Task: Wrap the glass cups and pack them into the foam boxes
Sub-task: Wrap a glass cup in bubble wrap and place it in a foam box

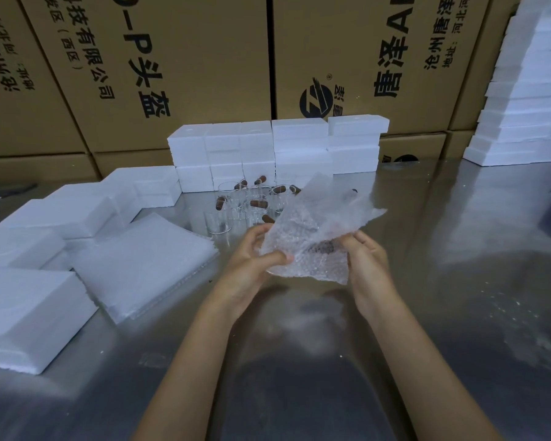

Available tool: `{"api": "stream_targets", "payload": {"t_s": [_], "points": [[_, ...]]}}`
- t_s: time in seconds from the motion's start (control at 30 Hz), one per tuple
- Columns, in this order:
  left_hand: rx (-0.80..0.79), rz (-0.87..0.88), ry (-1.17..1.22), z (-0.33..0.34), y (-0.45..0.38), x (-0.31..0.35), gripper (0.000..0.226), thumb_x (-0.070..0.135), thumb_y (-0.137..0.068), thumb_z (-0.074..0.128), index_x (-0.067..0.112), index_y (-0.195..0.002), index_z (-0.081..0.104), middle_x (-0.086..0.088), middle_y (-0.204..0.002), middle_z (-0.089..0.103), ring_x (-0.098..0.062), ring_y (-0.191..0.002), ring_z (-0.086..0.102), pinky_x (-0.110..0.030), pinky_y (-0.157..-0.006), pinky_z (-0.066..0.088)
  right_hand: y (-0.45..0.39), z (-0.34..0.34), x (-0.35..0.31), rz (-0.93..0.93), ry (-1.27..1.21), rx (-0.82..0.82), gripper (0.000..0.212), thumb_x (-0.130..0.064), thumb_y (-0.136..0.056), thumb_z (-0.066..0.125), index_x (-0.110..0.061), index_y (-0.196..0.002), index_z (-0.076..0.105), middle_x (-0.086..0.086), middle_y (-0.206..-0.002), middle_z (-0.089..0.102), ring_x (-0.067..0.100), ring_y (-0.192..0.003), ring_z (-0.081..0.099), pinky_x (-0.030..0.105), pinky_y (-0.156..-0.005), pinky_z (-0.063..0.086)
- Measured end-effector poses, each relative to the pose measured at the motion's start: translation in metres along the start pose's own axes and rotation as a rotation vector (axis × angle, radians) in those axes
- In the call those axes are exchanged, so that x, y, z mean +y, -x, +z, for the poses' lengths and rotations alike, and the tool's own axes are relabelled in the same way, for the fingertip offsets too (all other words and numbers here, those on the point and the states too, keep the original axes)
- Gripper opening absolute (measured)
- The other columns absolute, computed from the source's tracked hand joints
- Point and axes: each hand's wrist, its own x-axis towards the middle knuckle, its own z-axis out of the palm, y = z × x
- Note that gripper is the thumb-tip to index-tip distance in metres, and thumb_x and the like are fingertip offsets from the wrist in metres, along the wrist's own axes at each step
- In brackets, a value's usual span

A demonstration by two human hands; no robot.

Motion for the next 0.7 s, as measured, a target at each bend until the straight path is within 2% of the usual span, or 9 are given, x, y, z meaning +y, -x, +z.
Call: {"api": "stream_targets", "payload": {"t_s": [0.1,0.2,0.3,0.4,0.47,0.53,0.63,0.67,0.7], "points": [[-0.013,0.042,-0.237,-0.001,0.001,-0.003,0.051,0.006,-0.062,0.076,0.034,-0.104,0.068,0.000,-0.111,0.074,-0.025,-0.108,0.069,-0.052,-0.103,0.049,0.002,0.000,0.000,-0.061,0.105,-0.028,0.020,-0.007,-0.090,0.064,-0.019,-0.081,0.077,0.001,-0.084,0.076,0.017,-0.078,0.070,0.031,-0.071,0.055],[-0.021,0.027,-0.393,0.001,0.002,-0.004,0.047,0.021,-0.059,0.081,0.041,-0.100,0.067,0.008,-0.107,0.073,-0.021,-0.106,0.069,-0.052,-0.101,0.051,0.005,0.002,-0.001,-0.075,0.214,-0.092,0.028,0.001,-0.090,0.060,-0.019,-0.076,0.075,-0.008,-0.072,0.074,0.003,-0.067,0.068,0.017,-0.059,0.051],[-0.016,0.018,-0.480,0.008,0.002,-0.008,0.047,0.039,-0.060,0.090,0.044,-0.098,0.064,0.016,-0.107,0.072,-0.010,-0.104,0.069,-0.038,-0.093,0.057,0.008,0.004,-0.001,-0.060,0.281,-0.219,0.026,0.004,-0.090,0.056,-0.012,-0.091,0.076,-0.006,-0.078,0.075,0.000,-0.069,0.067,0.012,-0.057,0.049],[-0.003,0.116,-0.445,0.017,0.003,-0.013,0.042,0.034,-0.073,0.087,0.043,-0.108,0.066,0.018,-0.111,0.073,-0.003,-0.106,0.068,-0.023,-0.084,0.056,0.010,0.007,0.000,-0.032,0.273,-0.307,0.025,-0.001,-0.094,0.056,-0.014,-0.100,0.077,0.000,-0.091,0.077,0.006,-0.081,0.069,0.016,-0.066,0.053],[0.053,0.170,-0.438,0.019,0.004,-0.011,0.023,0.023,-0.087,0.078,0.039,-0.101,0.071,0.023,-0.102,0.074,0.006,-0.097,0.068,-0.009,-0.075,0.051,0.010,0.010,0.000,-0.046,0.238,-0.292,0.024,-0.004,-0.095,0.058,-0.019,-0.101,0.076,-0.001,-0.098,0.077,0.008,-0.091,0.070,0.018,-0.074,0.055],[0.140,0.148,-0.468,0.016,0.003,-0.008,0.015,0.020,-0.092,0.071,0.035,-0.089,0.070,0.027,-0.086,0.074,0.012,-0.081,0.067,-0.004,-0.065,0.046,0.009,0.011,0.000,-0.101,0.205,-0.203,0.022,-0.003,-0.092,0.063,-0.019,-0.102,0.074,-0.001,-0.098,0.077,0.007,-0.092,0.070,0.018,-0.074,0.054],[0.212,0.082,-0.532,0.009,0.000,-0.009,0.032,0.029,-0.093,0.069,0.025,-0.064,0.055,0.019,-0.053,0.056,0.003,-0.047,0.052,-0.008,-0.046,0.035,0.006,0.009,-0.002,-0.170,0.146,-0.129,0.022,-0.004,-0.089,0.067,-0.017,-0.106,0.068,-0.006,-0.093,0.074,0.005,-0.090,0.067,0.015,-0.076,0.050],[0.222,0.077,-0.573,0.008,-0.001,-0.011,0.037,0.029,-0.092,0.068,0.024,-0.061,0.049,0.018,-0.048,0.048,0.001,-0.042,0.044,-0.010,-0.042,0.031,0.007,0.009,-0.003,-0.191,0.138,-0.150,0.022,-0.003,-0.090,0.066,-0.017,-0.107,0.068,-0.007,-0.094,0.074,0.005,-0.092,0.067,0.014,-0.078,0.050],[0.220,0.097,-0.597,0.010,0.000,-0.010,0.035,0.027,-0.092,0.069,0.024,-0.063,0.050,0.019,-0.048,0.049,0.003,-0.044,0.046,-0.009,-0.043,0.031,0.008,0.009,-0.004,-0.213,0.154,-0.187,0.022,-0.001,-0.090,0.064,-0.015,-0.107,0.068,-0.007,-0.096,0.073,0.005,-0.094,0.066,0.015,-0.079,0.050]]}}
